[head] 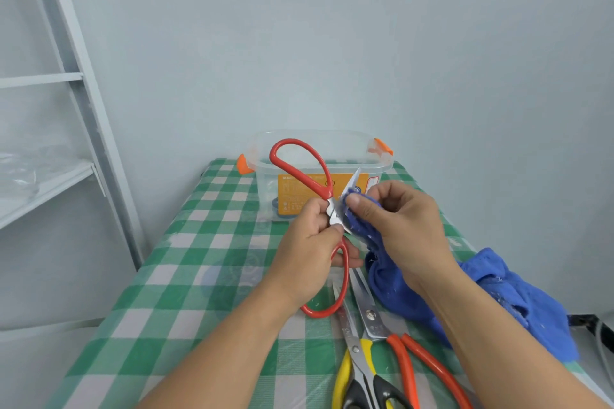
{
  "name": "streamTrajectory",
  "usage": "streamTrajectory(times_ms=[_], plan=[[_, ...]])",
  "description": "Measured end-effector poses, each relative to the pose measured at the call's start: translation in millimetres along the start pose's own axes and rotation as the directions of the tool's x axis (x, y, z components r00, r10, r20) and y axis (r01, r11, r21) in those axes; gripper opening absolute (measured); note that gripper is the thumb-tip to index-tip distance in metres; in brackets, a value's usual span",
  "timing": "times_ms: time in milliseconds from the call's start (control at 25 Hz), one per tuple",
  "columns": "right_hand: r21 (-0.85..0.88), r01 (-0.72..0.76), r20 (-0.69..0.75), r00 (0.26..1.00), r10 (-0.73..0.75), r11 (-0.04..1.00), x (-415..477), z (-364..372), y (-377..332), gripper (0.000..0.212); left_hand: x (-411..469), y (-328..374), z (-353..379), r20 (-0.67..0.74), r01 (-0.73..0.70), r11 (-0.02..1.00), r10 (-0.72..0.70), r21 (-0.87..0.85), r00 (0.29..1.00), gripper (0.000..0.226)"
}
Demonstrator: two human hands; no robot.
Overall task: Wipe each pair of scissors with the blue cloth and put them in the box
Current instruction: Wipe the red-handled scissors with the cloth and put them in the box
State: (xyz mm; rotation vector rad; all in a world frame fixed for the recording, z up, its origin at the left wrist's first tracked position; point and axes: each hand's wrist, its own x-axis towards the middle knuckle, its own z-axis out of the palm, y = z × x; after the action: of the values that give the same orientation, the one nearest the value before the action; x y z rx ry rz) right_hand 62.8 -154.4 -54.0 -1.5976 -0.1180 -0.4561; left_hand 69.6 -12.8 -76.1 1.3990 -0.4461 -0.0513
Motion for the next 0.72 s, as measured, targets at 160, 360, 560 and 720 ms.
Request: streamTrajectory(times_ms=[160, 360, 560, 720], plan=[[0.037, 0.001, -0.024, 1.0, -0.001, 0.999, 1.9, -1.6, 0.4, 0.023, 0.5, -2.2, -1.4, -0.012, -0.003, 1.0, 0.002, -0.012, 1.0, 0.014], [-0.108, -0.002, 0.005, 1.0, 0.002, 0.994, 0.9, 6.9, 4.9, 0.033, -0.6, -0.6, -0.9, 0.009, 0.013, 1.0, -0.013, -0.022, 1.0, 0.013], [-0.099, -0.138, 0.025, 0.99, 0.141, 0.986, 3.3, 6.1, 2.8, 0.051, -2.7, -3.7, 1.3, 0.026, 0.014, 0.999, -0.015, 0.035, 1.0, 0.012], [0.06, -0.24, 0.063, 0.97, 0.236, 0.969, 2.5, 6.5, -2.5, 0.041, -4.5, -6.6, 0.2, 0.019, 0.028, 0.998, -0.029, 0.058, 0.999, 0.018]])
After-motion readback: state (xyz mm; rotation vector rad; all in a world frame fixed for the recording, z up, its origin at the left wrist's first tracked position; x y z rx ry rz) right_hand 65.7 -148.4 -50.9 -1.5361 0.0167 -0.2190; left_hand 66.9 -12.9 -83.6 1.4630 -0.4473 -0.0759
